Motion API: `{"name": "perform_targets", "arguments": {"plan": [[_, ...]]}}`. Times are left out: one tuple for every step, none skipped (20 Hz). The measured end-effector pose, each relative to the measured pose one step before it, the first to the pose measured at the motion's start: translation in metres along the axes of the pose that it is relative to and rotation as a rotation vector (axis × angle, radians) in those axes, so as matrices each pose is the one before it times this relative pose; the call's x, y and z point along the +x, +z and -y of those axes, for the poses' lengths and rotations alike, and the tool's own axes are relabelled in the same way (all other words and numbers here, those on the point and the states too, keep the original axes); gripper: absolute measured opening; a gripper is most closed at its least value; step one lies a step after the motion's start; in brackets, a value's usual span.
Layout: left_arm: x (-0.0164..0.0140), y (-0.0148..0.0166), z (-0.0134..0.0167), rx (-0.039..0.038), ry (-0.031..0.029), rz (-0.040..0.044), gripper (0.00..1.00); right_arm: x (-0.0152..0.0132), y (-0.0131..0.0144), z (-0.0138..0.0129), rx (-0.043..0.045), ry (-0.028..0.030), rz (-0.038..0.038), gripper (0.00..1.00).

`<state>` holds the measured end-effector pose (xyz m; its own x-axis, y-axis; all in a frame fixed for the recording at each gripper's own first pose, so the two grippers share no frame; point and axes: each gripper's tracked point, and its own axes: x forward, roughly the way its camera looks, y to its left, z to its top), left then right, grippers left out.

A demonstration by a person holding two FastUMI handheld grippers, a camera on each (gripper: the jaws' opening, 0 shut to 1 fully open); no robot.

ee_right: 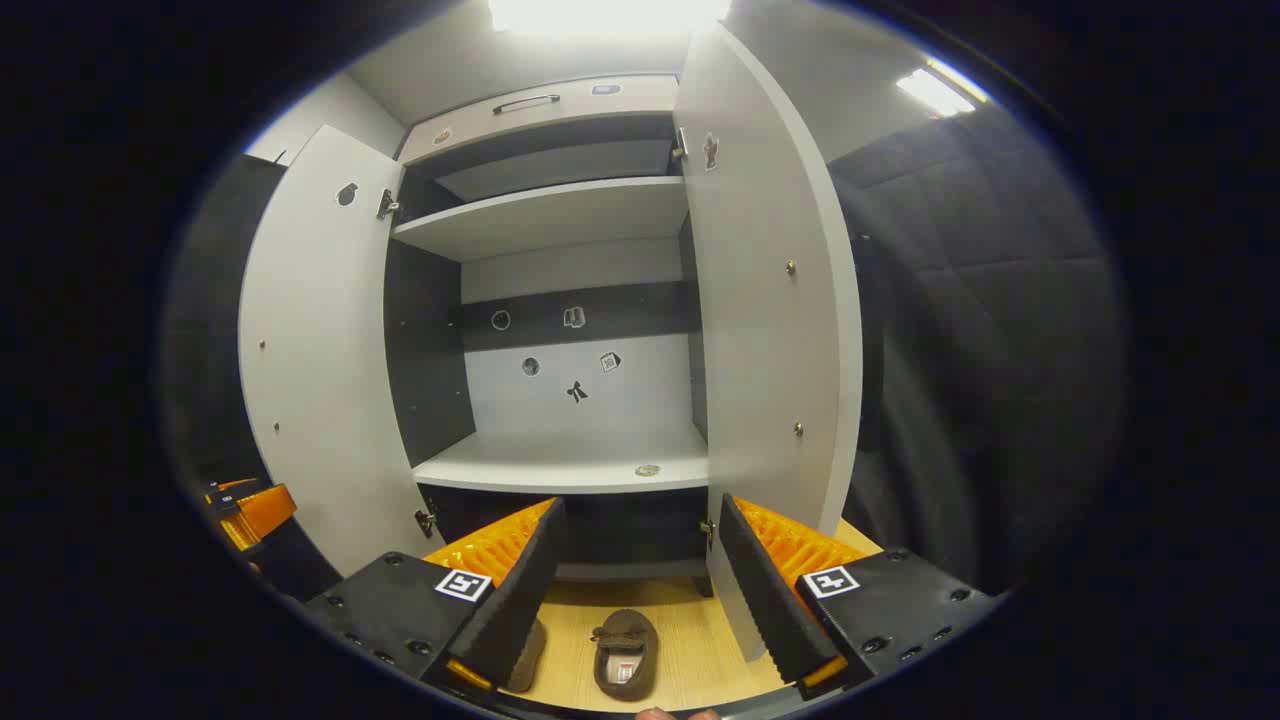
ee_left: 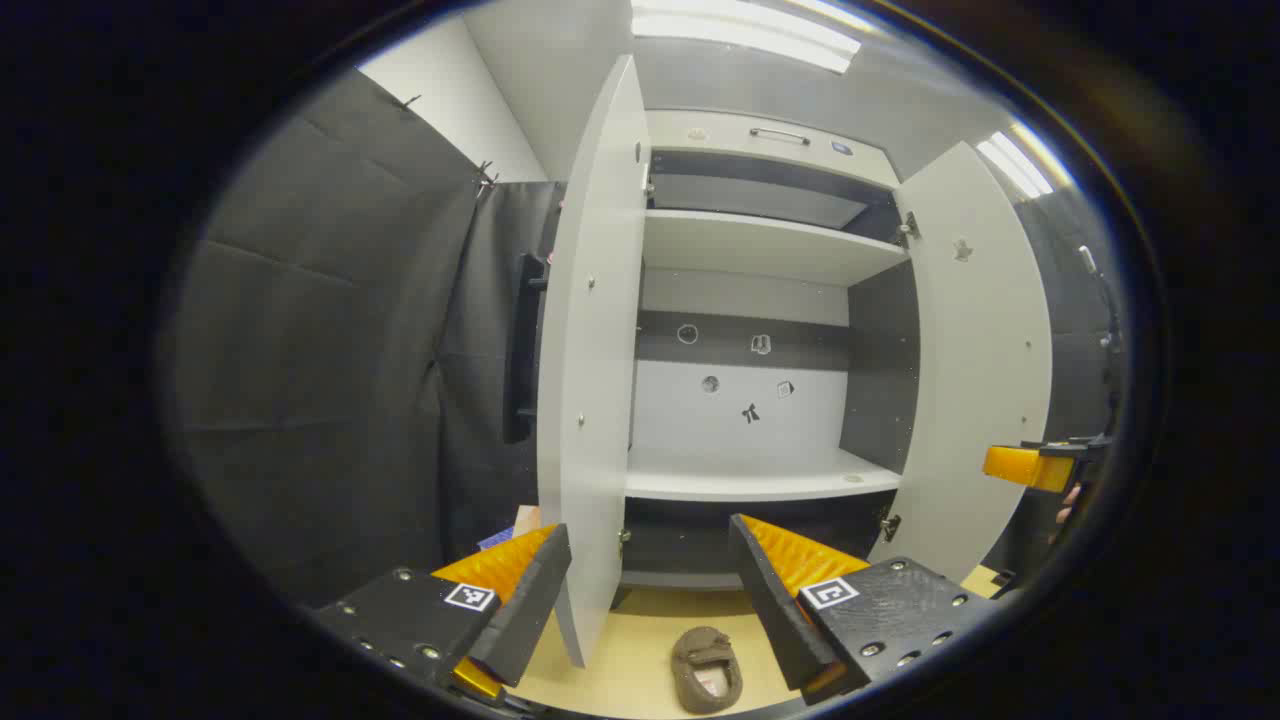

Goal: Grab one shoe with the right hand and put it into the shoe cabinet, grab the other shoe with the left hand and put it into the shoe cabinet; then close the right door with the right hand and the left door with the left hand.

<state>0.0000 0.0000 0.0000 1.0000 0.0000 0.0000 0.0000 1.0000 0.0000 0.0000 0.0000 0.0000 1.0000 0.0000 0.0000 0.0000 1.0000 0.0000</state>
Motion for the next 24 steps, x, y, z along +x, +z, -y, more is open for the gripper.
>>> {"name": "perform_targets", "arguments": {"plan": [[0.00101, -0.00031, -0.00097, 0.00334, 0.00135, 0.00161, 1.00, -0.00030, -0.00167, -0.00041, 0.00493, 0.00530, -0.00683, 0.92], [-0.00053, 0.00026, 0.00010, 0.00452, 0.00251, 0.00254, 1.00, -0.00012, -0.00153, -0.00071, 0.00594, 0.00589, -0.00482, 0.92], [0.00015, 0.00067, -0.00009, 0.00824, 0.00496, 0.00335, 1.00, 0.00007, -0.00121, -0.00124, 0.00301, 0.00546, -0.00592, 0.97], [0.00096, -0.00075, -0.00004, 0.00727, 0.00521, 0.00422, 0.94, -0.00130, -0.00339, -0.00163, -0.00122, 0.00375, -0.00622, 0.92], [-0.00007, -0.00070, 0.00119, 0.00168, 0.00089, 0.00108, 0.94, -0.00006, -0.00201, -0.00086, -0.00644, 0.00276, -0.00543, 0.97], [0.00044, -0.00320, 0.00166, -0.00485, -0.00104, -0.00244, 0.94, 0.00052, -0.00275, -0.00111, -0.00972, 0.00150, -0.00712, 0.92], [-0.00006, -0.00136, 0.00278, -0.00774, -0.00427, -0.00480, 0.94, 0.00014, -0.00256, -0.00069, -0.00912, 0.00213, -0.00803, 0.92], [-0.00153, -0.00201, 0.00161, -0.00527, -0.00182, -0.00394, 0.94, 0.00145, -0.00178, -0.00117, -0.00419, 0.00472, -0.00748, 0.97], [0.00095, -0.00013, 0.00011, 0.00014, 0.00080, -0.00091, 1.00, 0.00202, -0.00112, -0.00219, 0.00085, 0.00889, -0.00778, 0.92], [0.00014, -0.00106, -0.00117, 0.00311, 0.00073, 0.00096, 0.94, 0.00152, -0.00213, -0.00348, 0.00340, 0.01458, -0.00900, 0.92], [0.00072, 0.00100, -0.00091, 0.00264, 0.00204, 0.00289, 0.94, 0.00260, -0.00170, -0.00347, 0.00322, 0.01479, -0.01256, 0.97], [0.00074, -0.00054, -0.00137, -0.00144, 0.00384, 0.00001, 0.94, 0.00279, -0.00192, -0.00188, 0.00042, 0.00812, -0.01188, 0.97], [0.00111, -0.00147, -0.00132, -0.00499, 0.00339, -0.00195, 0.94, 0.00293, -0.00042, -0.00110, -0.00273, 0.00386, -0.00807, 0.97], [0.00056, -0.00153, -0.00155, -0.00635, 0.00490, -0.00163, 1.00, 0.00252, -0.00126, -0.00125, -0.00490, 0.00366, -0.00754, 0.97], [0.00145, -0.00110, -0.00226, -0.00600, 0.00579, -0.00185, 0.94, 0.00257, -0.00096, -0.00139, -0.00638, 0.00272, -0.00851, 0.97], [0.00082, -0.00215, -0.00158, -0.00442, 0.00393, -0.00170, 0.94, 0.00187, -0.00179, -0.00104, -0.00791, 0.00128, -0.00906, 0.97], [-0.00030, -0.00070, -0.00140, -0.00388, 0.00213, 0.00040, 0.94, 0.00287, -0.00192, -0.00101, -0.00801, -0.00046, -0.01203, 0.97], [-0.00092, -0.00084, -0.00112, -0.00280, -0.00001, 0.00031, 0.94, 0.00255, -0.00311, -0.00159, -0.00537, 0.00033, -0.01165, 0.97], [0.00038, -0.00229, -0.00141, -0.00248, -0.00151, -0.00453, 0.94, 0.00267, -0.00334, -0.00195, -0.00426, 0.00298, -0.01510, 0.97], [0.00035, -0.00371, -0.00200, -0.00545, 0.00046, -0.01099, 0.94, 0.00399, -0.00447, -0.00266, -0.00489, 0.00804, -0.01545, 0.97], [-0.00050, -0.00152, -0.00161, -0.00768, 0.00061, -0.00710, 0.94, 0.00315, -0.00464, -0.00552, -0.00354, 0.02207, -0.02158, 0.97], [0.00180, -0.00054, -0.00219, -0.00743, 0.00186, 0.00038, 0.94, 0.00510, -0.00487, -0.00767, -0.00657, 0.02891, -0.02258, 0.97], [0.00121, 0.00114, -0.00225, -0.00387, 0.00467, 0.00257, 0.94, 0.00549, -0.00549, -0.00433, -0.01073, 0.01246, -0.02769, 0.92], [-0.00160, 0.00004, -0.00021, -0.00335, -0.00173, -0.00140, 0.94, 0.00434, -0.00575, -0.00243, -0.01265, 0.00675, -0.02748, 0.97]]}}
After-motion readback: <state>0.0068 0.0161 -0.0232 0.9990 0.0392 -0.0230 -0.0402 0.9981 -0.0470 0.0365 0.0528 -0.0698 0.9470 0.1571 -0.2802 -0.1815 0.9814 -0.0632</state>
